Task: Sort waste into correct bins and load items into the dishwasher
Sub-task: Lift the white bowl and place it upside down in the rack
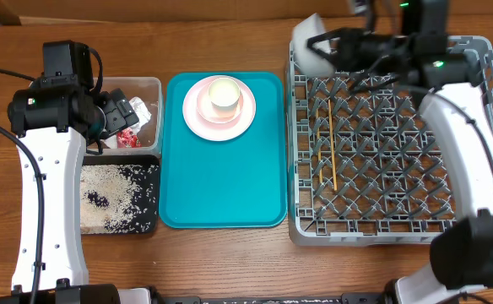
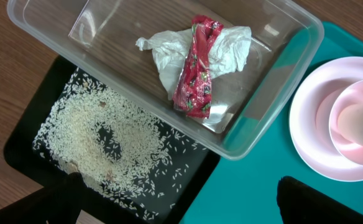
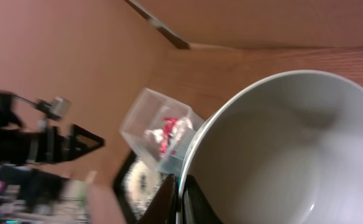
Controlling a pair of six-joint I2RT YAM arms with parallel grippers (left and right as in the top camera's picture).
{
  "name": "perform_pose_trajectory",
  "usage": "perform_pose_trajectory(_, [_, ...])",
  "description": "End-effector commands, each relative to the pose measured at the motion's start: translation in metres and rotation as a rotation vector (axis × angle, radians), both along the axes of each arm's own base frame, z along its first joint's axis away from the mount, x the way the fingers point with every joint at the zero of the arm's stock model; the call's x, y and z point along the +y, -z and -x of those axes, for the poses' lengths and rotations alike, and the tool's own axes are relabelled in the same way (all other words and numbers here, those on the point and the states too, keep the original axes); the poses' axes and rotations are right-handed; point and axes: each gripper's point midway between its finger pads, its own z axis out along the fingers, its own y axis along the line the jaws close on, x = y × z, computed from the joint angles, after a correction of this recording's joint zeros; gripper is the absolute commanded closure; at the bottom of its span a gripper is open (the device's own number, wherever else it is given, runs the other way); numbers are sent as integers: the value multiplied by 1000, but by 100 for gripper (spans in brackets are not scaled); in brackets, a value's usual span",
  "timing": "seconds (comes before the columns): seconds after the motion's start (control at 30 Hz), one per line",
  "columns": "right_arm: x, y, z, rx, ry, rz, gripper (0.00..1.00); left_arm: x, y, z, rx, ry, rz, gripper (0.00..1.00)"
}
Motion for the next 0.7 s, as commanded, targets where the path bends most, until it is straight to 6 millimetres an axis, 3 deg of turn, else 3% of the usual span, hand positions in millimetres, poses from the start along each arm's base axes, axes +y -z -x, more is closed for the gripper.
perform_pose_trajectory(0.0, [-11, 0, 7, 89, -140, -177, 96, 3, -7, 0, -18, 4, -15, 0])
perform_pose_trajectory(0.13, [-31, 32, -13, 169, -144, -240, 96, 3, -7, 0, -18, 4, -15, 0])
perform_pose_trajectory(0.4, [-40, 102, -29, 359, -144, -304, 96, 3, -7, 0, -19, 4, -15, 0])
perform_pose_trajectory(0.67, [-79, 116, -40, 392, -46, -317, 96, 3, -7, 0, -19, 4, -15, 0])
